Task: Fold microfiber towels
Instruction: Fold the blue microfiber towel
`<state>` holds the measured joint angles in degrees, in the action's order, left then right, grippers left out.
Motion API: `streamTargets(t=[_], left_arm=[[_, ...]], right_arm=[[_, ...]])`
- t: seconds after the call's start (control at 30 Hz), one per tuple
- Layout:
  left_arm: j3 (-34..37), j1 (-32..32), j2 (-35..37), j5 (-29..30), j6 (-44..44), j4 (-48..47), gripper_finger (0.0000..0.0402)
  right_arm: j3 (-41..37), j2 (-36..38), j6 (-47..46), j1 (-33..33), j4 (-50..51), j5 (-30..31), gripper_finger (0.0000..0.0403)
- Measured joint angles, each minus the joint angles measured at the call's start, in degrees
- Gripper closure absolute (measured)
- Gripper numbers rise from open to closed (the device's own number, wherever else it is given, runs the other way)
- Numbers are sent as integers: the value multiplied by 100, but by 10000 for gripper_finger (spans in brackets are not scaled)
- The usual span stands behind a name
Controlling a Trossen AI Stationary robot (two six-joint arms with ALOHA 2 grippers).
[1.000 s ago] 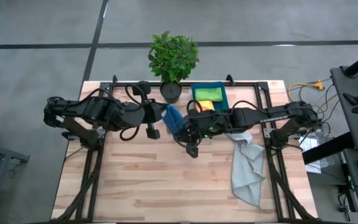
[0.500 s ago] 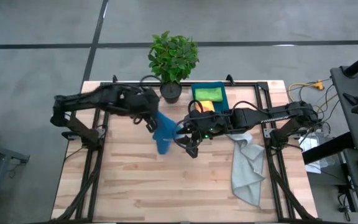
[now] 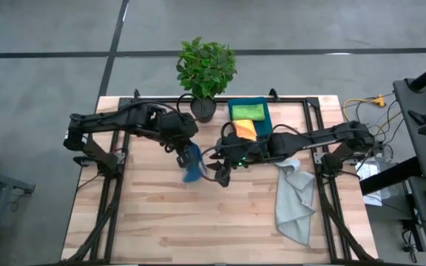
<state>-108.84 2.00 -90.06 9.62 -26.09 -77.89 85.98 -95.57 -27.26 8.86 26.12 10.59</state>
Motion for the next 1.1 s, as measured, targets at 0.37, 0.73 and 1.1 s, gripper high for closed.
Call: streamTargets(t=[0.37, 0.73, 1.1], left_arm=[[-17, 28, 41, -239, -48, 65, 402], [-33, 44, 126, -245, -48, 96, 401], [-33, 44, 192, -242, -48, 98, 402]], right_arm=[[-234, -674, -568, 63, -382, 1122, 244], [-243, -1347, -595, 30, -466, 734, 379], [-265, -1303, -196, -27, -1142, 743, 330]])
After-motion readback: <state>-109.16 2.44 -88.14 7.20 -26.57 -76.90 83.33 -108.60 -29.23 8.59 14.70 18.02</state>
